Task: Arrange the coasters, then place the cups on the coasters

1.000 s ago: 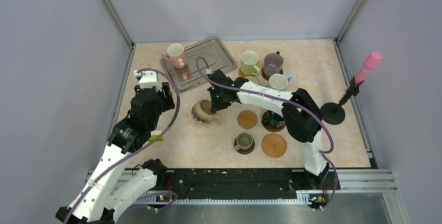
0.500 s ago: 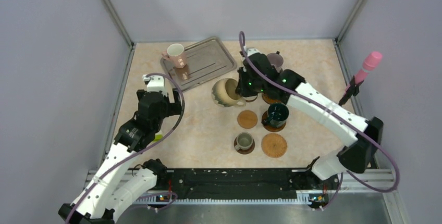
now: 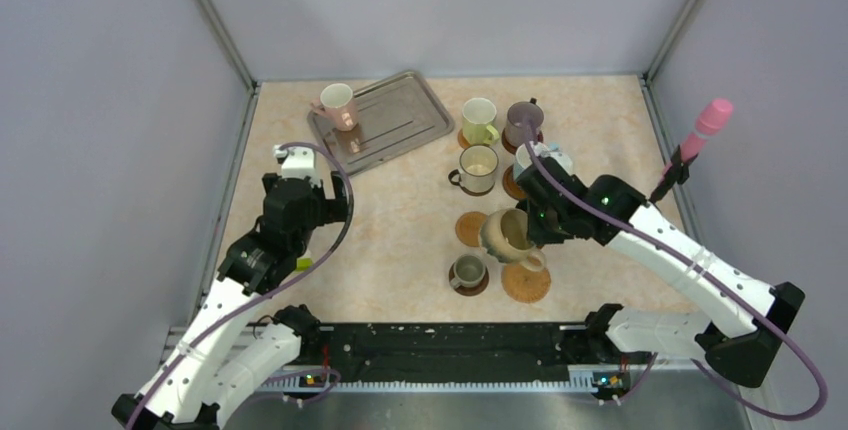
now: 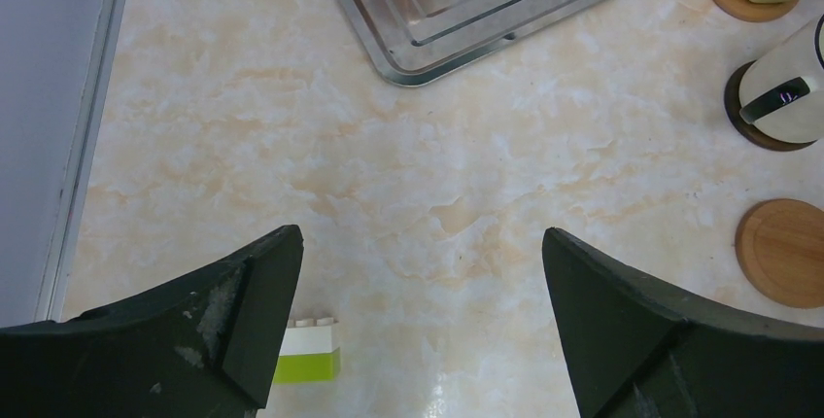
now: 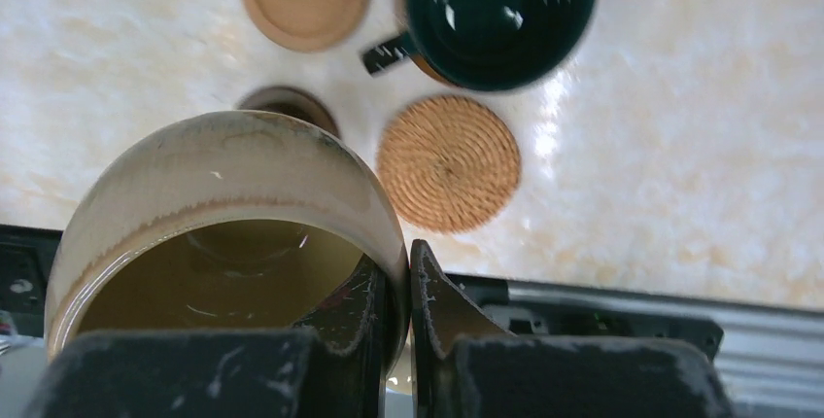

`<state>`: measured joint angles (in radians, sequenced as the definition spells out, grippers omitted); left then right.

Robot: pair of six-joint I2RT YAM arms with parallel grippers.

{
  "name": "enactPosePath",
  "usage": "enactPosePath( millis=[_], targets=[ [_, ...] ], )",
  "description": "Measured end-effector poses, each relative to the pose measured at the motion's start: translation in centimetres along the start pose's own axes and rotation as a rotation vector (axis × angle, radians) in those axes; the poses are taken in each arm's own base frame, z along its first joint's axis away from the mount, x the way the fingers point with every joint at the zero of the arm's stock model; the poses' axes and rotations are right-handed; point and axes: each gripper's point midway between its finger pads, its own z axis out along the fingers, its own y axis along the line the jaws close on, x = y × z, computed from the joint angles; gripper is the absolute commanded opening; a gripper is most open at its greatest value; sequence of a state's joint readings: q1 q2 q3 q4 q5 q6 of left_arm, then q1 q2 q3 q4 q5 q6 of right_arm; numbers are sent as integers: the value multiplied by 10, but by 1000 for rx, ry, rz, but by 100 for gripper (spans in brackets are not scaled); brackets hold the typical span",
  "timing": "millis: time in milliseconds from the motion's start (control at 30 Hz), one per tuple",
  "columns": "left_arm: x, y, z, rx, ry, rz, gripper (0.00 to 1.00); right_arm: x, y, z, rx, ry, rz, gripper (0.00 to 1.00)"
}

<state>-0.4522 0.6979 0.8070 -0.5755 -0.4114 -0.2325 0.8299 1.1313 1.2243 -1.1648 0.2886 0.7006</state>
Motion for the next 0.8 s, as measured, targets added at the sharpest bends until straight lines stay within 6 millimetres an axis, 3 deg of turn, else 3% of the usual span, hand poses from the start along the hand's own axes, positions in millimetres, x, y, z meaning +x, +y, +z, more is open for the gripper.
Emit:
enactPosePath(
  millis=[167, 500, 800],
  targets=[
    [-1, 0, -2, 5, -7, -3, 99, 37, -31, 1, 93, 77, 55, 0],
    [-1, -1, -2, 13, -6, -4, 99, 81, -60, 18, 208, 156, 130, 0],
    [-4, -1, -5, 17, -25, -13, 99, 100, -69, 39, 267, 174, 152, 0]
  ],
)
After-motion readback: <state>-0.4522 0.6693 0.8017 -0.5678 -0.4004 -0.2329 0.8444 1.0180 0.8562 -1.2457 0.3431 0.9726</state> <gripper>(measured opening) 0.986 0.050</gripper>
